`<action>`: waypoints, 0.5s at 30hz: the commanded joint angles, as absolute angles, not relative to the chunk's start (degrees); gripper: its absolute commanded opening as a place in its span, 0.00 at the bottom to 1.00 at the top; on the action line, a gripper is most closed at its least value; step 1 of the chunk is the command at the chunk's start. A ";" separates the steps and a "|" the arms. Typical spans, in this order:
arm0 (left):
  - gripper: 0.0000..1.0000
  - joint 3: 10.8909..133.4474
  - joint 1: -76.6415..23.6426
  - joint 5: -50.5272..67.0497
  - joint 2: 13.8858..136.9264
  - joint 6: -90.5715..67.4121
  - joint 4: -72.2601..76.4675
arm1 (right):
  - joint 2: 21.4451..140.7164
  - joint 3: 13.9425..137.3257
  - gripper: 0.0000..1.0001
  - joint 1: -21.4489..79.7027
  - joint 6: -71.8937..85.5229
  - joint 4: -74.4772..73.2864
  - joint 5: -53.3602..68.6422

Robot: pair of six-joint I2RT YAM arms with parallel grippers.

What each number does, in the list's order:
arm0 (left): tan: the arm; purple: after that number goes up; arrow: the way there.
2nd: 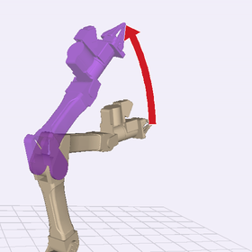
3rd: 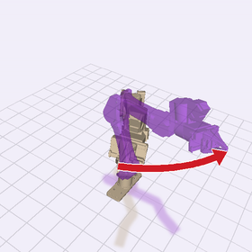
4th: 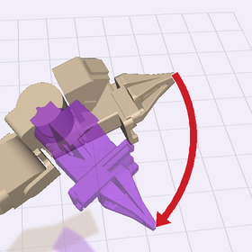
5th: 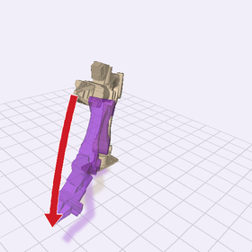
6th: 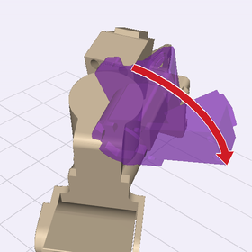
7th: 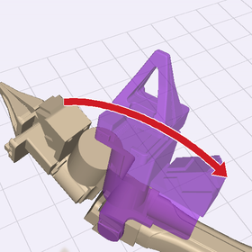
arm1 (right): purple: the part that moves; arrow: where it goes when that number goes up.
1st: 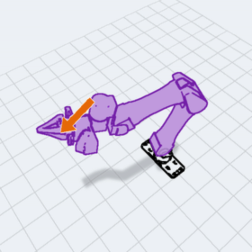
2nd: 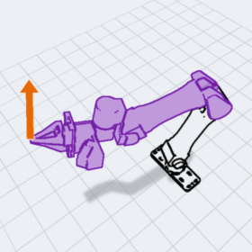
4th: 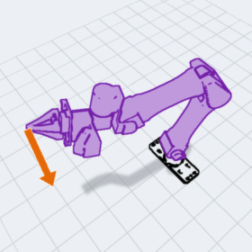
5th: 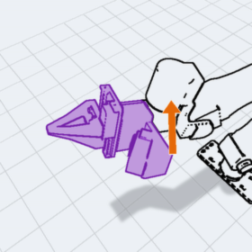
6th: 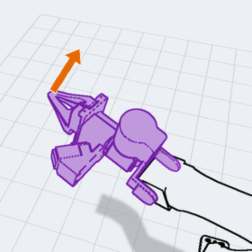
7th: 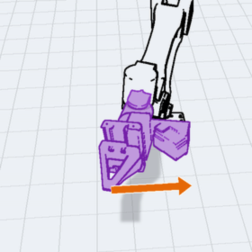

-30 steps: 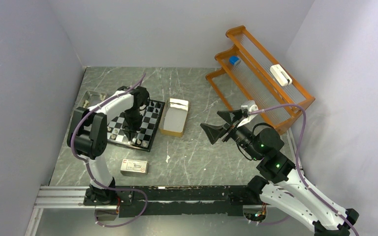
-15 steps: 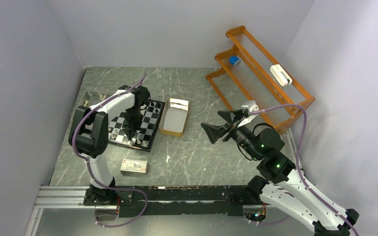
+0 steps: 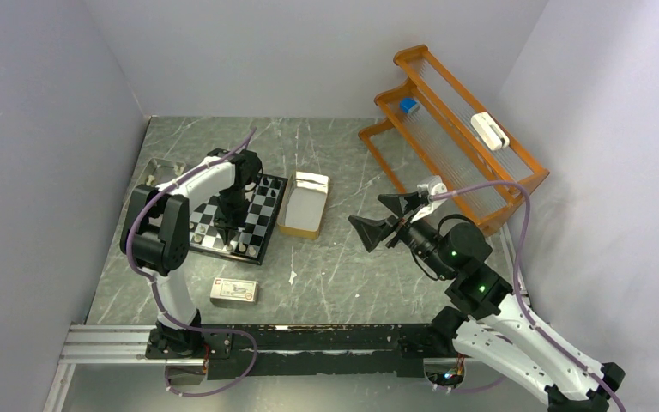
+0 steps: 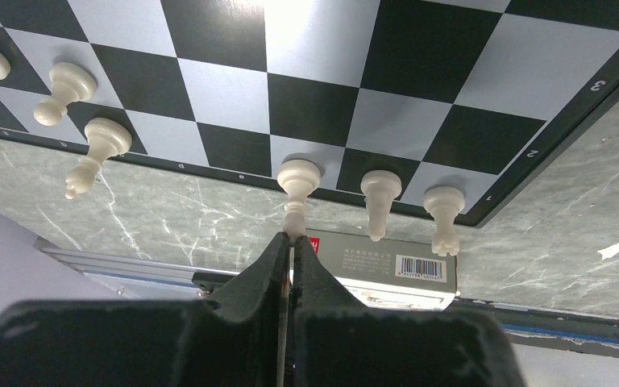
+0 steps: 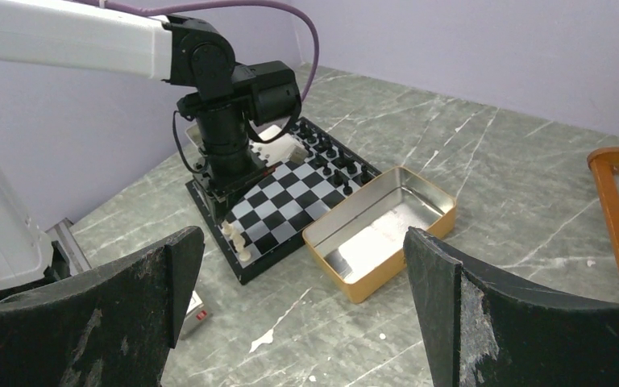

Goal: Set up the chess pieces on the board
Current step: Place the chess piece on the chessboard.

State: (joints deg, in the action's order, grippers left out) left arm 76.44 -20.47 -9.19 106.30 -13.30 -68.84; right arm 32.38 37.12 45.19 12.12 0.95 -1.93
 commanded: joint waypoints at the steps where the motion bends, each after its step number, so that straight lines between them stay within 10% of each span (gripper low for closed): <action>1: 0.06 76.94 -21.01 -8.97 106.96 -13.16 -67.43 | 32.16 36.56 1.00 45.26 11.34 1.97 -2.02; 15: 0.05 76.36 -21.01 -7.70 106.70 -12.88 -66.44 | 32.01 36.33 1.00 45.24 11.64 2.02 -1.93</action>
